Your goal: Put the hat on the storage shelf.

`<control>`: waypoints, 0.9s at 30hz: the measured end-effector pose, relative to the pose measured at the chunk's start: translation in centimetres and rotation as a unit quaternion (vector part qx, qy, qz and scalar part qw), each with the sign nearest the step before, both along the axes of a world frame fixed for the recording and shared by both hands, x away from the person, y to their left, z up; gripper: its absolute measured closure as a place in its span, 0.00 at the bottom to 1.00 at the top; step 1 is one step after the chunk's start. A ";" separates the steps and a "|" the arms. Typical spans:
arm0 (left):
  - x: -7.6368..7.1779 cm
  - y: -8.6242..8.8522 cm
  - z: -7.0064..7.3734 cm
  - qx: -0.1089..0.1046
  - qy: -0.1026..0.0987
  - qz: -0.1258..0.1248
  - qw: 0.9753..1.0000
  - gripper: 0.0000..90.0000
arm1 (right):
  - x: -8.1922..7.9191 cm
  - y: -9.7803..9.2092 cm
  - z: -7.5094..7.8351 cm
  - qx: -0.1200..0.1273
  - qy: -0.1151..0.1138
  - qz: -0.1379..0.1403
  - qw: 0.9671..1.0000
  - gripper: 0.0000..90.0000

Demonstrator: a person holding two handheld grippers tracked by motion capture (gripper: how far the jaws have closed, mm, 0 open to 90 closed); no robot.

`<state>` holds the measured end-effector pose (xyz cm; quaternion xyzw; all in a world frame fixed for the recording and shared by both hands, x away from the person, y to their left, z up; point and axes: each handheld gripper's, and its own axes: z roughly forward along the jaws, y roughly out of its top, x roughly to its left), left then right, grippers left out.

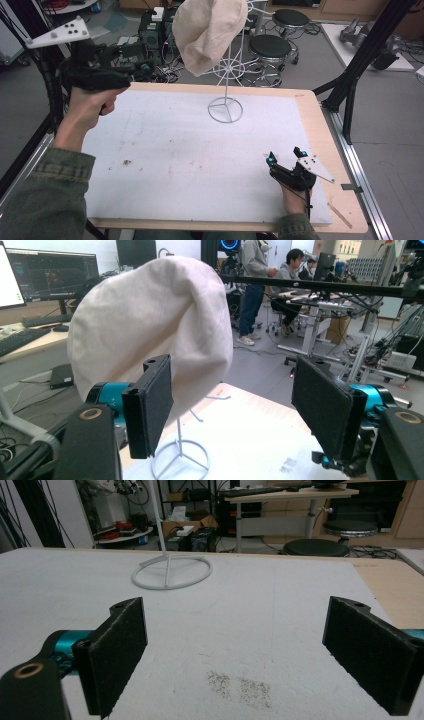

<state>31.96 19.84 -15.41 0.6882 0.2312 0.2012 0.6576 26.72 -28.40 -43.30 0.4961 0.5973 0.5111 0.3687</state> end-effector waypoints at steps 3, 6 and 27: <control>-0.8 0.5 -1.5 0.011 0.005 0.004 1.000 0.36 | 0.0 0.0 0.0 0.000 -0.001 0.000 1.000 0.11; -1.3 1.0 -3.0 0.015 0.011 0.009 1.000 0.35 | -0.1 0.1 0.0 0.001 0.001 -0.001 1.000 0.11; -5.4 7.3 -15.7 -0.030 0.053 0.096 0.994 0.36 | -0.1 0.2 -0.1 -0.003 0.003 0.004 1.000 0.11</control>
